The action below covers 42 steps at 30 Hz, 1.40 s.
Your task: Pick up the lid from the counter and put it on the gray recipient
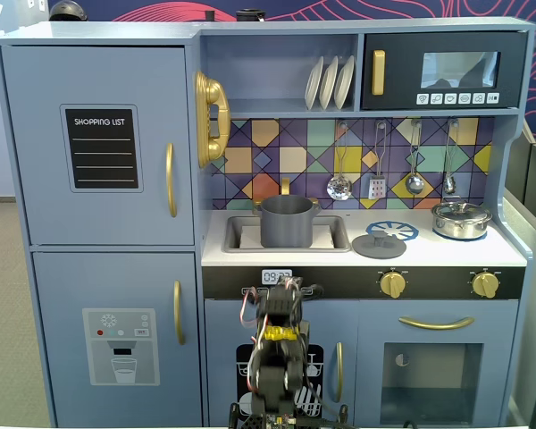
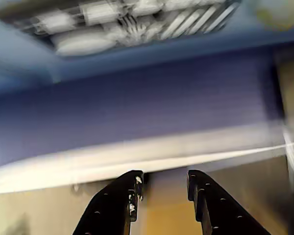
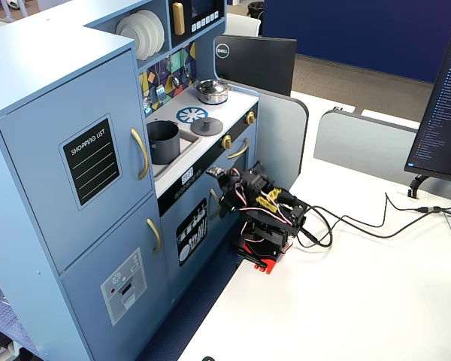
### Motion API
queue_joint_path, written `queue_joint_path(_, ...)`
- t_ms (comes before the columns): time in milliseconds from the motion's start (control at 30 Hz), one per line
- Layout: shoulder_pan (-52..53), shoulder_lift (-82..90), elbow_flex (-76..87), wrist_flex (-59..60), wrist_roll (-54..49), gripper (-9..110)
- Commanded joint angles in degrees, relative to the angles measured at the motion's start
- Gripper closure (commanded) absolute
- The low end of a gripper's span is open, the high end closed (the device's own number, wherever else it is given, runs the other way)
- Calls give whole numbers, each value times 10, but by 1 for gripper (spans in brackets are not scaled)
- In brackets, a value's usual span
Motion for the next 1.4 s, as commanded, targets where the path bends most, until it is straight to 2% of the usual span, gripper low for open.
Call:
queue_joint_path(0,43,-95,-147,-24,-16,102)
queue_joint_path(267,121,-98,-197,-27,-83,102)
queue_joint_path(467,186,-131,-278,-120,-111,102)
queue_joint_path(667,239,-169,-345,-294,-111,102)
queue_joint_path(1033,307,-219,-244,-606,-93,101)
queue_joint_path(1167,307,-251,-196,-757,-63,88)
queue_joint_path(1267,302,-285,-197,-798,-62,78)
queue_joint_path(1367,299,-330,-219,-827,-60,74)
